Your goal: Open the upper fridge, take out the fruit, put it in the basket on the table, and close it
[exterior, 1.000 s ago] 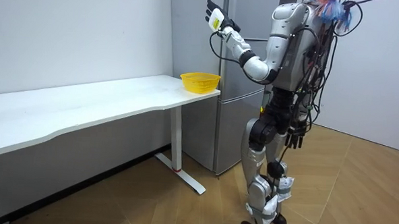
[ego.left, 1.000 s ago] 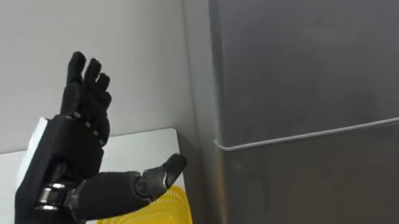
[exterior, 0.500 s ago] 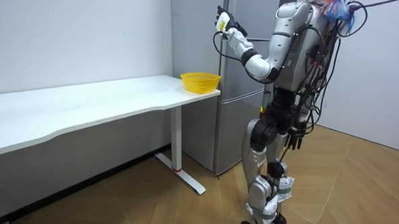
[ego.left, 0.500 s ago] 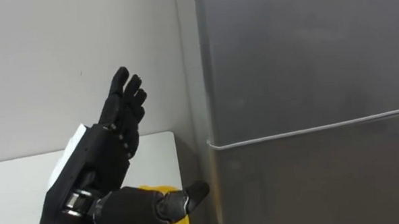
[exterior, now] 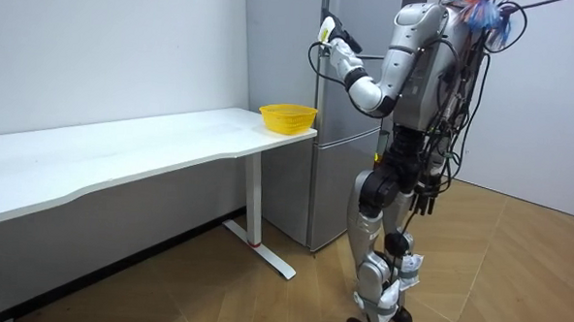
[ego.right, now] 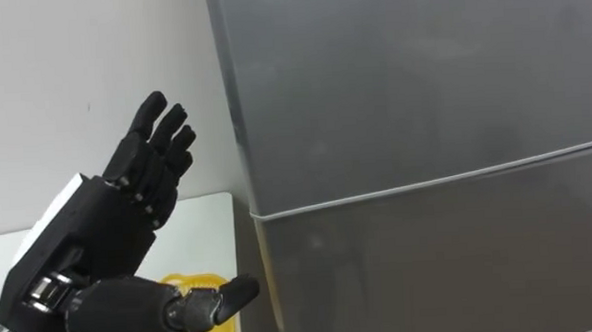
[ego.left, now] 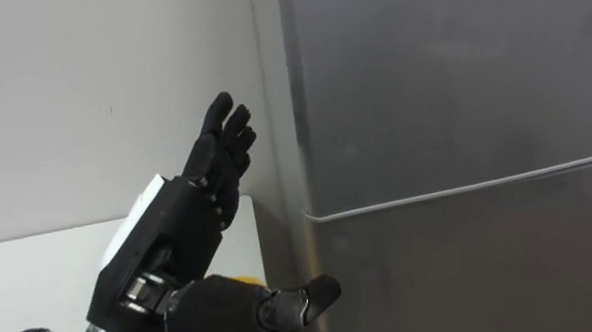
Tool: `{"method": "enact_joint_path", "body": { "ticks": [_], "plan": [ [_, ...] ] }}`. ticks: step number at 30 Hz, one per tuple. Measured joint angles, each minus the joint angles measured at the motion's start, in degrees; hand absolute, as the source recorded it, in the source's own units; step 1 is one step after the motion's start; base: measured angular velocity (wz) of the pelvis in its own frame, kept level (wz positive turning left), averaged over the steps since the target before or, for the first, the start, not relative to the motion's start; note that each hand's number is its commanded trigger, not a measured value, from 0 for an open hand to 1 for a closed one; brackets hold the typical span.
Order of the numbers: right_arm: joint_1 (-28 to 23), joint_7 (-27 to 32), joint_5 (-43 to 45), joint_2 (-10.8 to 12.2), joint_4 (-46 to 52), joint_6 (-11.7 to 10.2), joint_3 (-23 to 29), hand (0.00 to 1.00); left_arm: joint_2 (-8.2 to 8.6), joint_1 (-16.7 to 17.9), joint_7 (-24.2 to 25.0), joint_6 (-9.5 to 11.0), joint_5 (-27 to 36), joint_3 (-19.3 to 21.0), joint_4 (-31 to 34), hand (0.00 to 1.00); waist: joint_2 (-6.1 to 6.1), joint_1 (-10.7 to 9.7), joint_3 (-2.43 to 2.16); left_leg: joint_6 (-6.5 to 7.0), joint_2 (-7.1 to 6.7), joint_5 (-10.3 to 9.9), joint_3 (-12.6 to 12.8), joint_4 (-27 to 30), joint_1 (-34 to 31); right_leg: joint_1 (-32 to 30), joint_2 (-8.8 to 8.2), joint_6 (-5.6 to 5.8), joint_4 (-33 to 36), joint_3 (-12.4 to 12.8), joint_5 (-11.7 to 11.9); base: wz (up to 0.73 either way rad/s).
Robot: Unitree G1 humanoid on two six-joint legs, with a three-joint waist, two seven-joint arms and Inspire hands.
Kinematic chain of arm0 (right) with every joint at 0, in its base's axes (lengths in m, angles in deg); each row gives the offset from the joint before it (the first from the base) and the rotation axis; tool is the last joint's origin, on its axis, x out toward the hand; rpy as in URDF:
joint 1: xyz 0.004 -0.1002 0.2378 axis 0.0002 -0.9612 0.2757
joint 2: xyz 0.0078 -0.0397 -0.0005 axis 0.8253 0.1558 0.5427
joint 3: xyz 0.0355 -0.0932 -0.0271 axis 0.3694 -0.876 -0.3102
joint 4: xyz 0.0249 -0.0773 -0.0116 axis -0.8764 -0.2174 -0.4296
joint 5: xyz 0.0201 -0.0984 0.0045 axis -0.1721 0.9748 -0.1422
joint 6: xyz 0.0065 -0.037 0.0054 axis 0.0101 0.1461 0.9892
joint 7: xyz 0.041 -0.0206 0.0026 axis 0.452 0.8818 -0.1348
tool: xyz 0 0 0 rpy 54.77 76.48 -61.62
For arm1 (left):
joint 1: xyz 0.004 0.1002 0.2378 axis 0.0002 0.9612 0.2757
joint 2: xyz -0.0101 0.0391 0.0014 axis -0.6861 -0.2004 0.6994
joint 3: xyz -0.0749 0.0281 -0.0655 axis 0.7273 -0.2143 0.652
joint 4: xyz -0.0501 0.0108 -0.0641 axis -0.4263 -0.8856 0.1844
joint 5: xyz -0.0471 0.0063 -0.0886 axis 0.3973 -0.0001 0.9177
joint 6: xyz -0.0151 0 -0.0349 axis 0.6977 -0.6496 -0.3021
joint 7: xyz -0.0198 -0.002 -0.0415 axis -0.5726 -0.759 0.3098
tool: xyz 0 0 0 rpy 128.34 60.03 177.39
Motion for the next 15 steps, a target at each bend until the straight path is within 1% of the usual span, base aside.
{"method": "enact_joint_path", "body": {
  "ticks": [4, 7, 10, 11, 15],
  "plan": [
    [-0.04, -0.03, 0.02, -0.27, -0.03, 0.0, -0.01, 0.0, 0.0, -0.81, 0.07, -0.04, -0.09, -0.51, 0.0, 0.0, 0.18, -0.25, 0.11, 0.0, 0.0, 0.0, 0.06, -0.03, 0.0, 0.0, 0.0, 0.0, -0.02, 0.09, 0.0, 0.0],
    [0.03, -0.03, 0.03, -0.67, -0.05, -0.04, 0.0, 0.0, -0.02, -1.05, 0.26, -0.08, -0.09, -1.05, -0.65, 0.0, 0.21, -1.0, 0.13, 0.0, -0.03, 0.0, 0.05, -0.05, 0.11, 0.12, 0.02, 0.0, 0.05, 0.3, 0.0, -0.01],
    [0.01, -0.02, 0.04, -0.74, -0.37, -0.02, -0.02, 0.0, -0.02, -1.46, 0.6, -0.49, -0.11, -1.86, -1.48, 0.0, 0.19, -1.2, 0.21, -0.01, 0.01, 0.01, 0.13, -0.49, 0.62, 0.48, 0.17, 0.0, -0.03, 0.75, 0.0, -0.05],
    [0.02, -0.11, 0.04, -0.73, -0.98, -0.01, -0.03, 0.0, -0.04, -2.16, 1.11, -0.72, -0.18, -2.06, -2.27, 0.0, 0.12, -1.22, 0.28, -0.01, 0.0, 0.01, 0.28, -0.55, 0.85, 0.82, 0.17, 0.02, -0.06, 0.74, -0.01, 0.0],
    [0.08, -1.27, 0.28, -0.79, -1.27, 0.02, -0.01, 0.0, -0.52, -4.15, 1.63, -0.9, -0.66, -2.34, -4.03, 0.0, 0.07, -1.49, 0.31, -0.01, 0.09, 0.01, 1.19, -0.57, 0.9, 0.84, 0.15, 0.05, -0.09, 0.85, -0.04, -0.01]
  ]
}}
